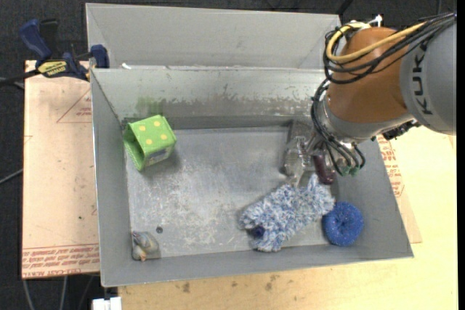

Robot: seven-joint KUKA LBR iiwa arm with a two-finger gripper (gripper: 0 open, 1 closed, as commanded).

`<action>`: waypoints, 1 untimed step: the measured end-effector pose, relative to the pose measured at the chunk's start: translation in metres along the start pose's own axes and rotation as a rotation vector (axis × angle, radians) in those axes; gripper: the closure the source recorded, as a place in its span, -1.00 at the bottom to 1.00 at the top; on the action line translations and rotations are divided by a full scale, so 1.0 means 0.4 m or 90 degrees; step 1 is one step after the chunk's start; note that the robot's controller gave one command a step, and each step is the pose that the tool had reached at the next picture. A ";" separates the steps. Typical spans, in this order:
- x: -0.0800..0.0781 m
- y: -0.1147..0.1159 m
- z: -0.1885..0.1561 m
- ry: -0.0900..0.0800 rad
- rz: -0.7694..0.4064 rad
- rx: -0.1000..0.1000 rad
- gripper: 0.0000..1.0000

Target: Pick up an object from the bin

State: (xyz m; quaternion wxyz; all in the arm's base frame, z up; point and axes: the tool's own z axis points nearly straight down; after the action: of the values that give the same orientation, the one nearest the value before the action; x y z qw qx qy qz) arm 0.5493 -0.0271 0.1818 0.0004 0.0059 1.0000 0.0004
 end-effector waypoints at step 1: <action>0.000 0.000 0.000 0.000 0.000 0.000 -1.00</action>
Offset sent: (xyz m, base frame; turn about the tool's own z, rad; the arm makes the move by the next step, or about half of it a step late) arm 0.0000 0.0000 0.0000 0.0000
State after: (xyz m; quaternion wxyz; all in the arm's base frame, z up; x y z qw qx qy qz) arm 0.5493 -0.0271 0.1818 0.0005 0.0059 1.0000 0.0003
